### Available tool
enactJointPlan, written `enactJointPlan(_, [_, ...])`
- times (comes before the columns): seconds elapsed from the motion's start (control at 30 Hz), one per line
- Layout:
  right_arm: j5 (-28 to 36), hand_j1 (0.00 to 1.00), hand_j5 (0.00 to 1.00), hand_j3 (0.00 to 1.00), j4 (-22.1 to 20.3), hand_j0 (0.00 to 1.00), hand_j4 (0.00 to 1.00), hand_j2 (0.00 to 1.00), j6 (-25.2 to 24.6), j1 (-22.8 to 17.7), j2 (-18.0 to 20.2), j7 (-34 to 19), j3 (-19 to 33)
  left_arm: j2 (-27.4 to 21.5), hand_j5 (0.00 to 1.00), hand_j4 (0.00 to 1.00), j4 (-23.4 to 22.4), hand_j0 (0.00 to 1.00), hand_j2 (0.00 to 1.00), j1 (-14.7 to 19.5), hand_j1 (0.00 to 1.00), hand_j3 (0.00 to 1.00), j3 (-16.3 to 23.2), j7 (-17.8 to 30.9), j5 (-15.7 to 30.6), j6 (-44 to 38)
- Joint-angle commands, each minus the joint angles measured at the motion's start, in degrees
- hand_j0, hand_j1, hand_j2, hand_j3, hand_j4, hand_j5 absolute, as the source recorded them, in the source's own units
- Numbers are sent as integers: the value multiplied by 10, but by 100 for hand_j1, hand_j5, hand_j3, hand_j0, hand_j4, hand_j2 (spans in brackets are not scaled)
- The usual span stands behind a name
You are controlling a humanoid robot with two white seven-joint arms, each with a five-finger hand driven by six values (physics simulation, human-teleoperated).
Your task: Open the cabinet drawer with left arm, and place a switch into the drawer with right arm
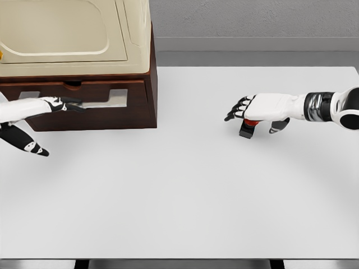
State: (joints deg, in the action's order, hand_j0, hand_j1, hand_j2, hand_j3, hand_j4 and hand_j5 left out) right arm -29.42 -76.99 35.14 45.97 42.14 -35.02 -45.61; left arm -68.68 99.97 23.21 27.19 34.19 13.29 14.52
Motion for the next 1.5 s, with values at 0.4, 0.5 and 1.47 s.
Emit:
enactJointPlan(0.4, [2, 100, 100, 100, 8, 100, 100, 100, -1, 3, 0, 0, 0, -34, 100, 100, 10, 100, 100, -1, 100, 100, 19, 8, 93, 65])
enactJointPlan(0.5, [2, 100, 100, 100, 9, 100, 100, 100, -1, 3, -3, 0, 0, -49, 100, 100, 10, 100, 100, -7, 100, 100, 25, 8, 107, 91])
enactJointPlan(1.47, [-5, 77, 77, 77, 10, 77, 77, 77, -1, 5, -2, 0, -8, -150, 100, 100, 10, 100, 100, -24, 100, 100, 95, 8, 182, 205])
